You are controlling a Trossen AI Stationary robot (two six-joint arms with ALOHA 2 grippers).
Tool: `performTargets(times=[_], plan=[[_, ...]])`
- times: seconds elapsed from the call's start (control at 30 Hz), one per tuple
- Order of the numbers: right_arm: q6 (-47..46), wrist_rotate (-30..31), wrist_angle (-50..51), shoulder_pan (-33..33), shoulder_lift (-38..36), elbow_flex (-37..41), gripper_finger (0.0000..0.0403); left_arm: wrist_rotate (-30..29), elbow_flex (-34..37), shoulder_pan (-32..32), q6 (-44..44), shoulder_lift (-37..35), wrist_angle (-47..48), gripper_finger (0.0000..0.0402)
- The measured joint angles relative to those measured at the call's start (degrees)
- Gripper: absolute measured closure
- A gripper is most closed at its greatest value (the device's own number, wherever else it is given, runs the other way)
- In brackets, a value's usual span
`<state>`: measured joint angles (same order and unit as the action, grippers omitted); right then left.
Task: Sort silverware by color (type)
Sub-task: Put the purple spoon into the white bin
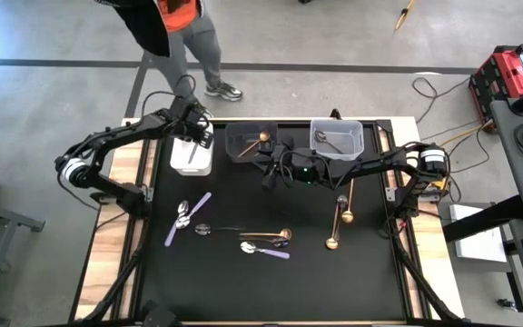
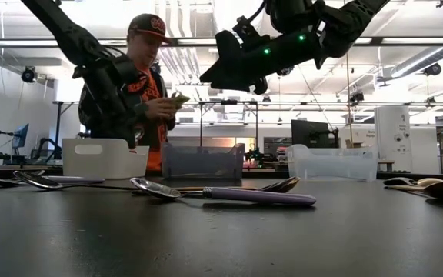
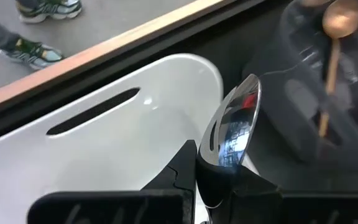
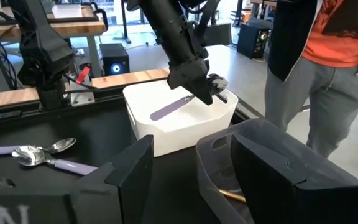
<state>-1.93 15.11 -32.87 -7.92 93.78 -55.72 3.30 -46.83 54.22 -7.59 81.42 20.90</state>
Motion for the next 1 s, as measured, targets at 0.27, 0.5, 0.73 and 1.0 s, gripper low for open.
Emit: performTargets(times=[0.27, 0.5, 0.73, 1.0], plan=[[0.5, 0.0, 0.08, 0.0, 0.0, 0.0, 0.0197, -1.32, 0.07, 0.04, -0.22, 2.18, 0.66, 0.0399], [-0.01, 0.0, 0.07, 0.0, 0.0, 0.0, 0.0197, -4.45, 0.07, 0.0, -0.22, 2.78, 1.19, 0.0397], [-0.46, 0.0, 0.06, 0.0, 0.0, 0.0, 0.0197, -5.92, 0.09, 0.0, -0.06, 2.78, 1.72, 0.0396], [-0.5, 0.01, 0.05, 0.0, 0.0, 0.0, 0.0197, -6.96, 0.13, 0.04, -0.42, 2.78, 2.45, 0.0396]])
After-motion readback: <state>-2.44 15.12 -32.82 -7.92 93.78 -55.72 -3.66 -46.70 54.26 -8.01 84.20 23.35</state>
